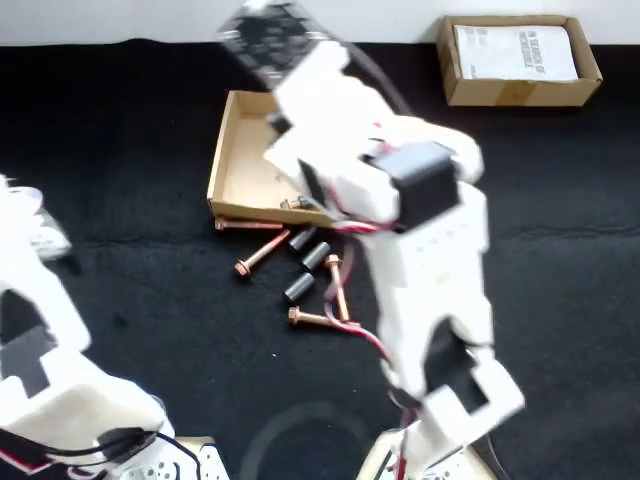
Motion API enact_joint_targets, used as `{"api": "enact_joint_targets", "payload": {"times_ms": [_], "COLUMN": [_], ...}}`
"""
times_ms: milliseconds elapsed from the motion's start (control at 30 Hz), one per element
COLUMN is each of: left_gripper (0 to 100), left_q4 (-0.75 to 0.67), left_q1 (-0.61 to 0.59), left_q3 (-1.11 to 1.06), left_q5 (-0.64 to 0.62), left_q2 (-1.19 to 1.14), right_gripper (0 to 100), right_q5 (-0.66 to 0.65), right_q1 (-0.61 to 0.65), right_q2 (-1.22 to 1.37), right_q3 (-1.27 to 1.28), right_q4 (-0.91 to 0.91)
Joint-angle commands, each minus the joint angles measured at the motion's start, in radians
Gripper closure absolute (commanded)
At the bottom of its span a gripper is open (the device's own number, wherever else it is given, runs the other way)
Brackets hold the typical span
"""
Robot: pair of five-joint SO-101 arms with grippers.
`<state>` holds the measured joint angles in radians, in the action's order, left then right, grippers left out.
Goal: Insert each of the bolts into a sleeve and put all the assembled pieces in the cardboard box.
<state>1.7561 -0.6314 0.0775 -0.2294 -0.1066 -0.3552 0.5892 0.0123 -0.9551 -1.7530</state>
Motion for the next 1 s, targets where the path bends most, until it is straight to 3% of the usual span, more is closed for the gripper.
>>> {"api": "enact_joint_targets", "payload": {"times_ms": [0,167,467,533,733,967], "left_gripper": [85,85,85,85,85,86], "left_q4": [0.014,0.014,0.014,0.014,0.012,0.012], "left_q1": [0.188,0.406,0.759,0.843,1.029,1.136], "left_q3": [-0.145,-0.302,-0.318,-0.318,-0.309,-0.245], "left_q5": [-0.103,-0.1,-0.107,-0.157,-0.328,-0.339], "left_q2": [0.12,0.186,0.255,0.257,0.179,-0.096], "right_gripper": [99.1,99.1,99.1,99.1,99.1,99.1], "right_q5": [0.025,0.025,0.018,0.017,0.015,0.017], "right_q1": [-0.045,-0.073,-0.265,-0.305,-0.346,-0.346], "right_q2": [-0.237,-0.49,-0.931,-1.015,-1.185,-1.271], "right_q3": [0.262,0.622,1.213,1.314,1.483,1.57], "right_q4": [-0.013,0.007,0.174,0.2,0.219,0.22]}}
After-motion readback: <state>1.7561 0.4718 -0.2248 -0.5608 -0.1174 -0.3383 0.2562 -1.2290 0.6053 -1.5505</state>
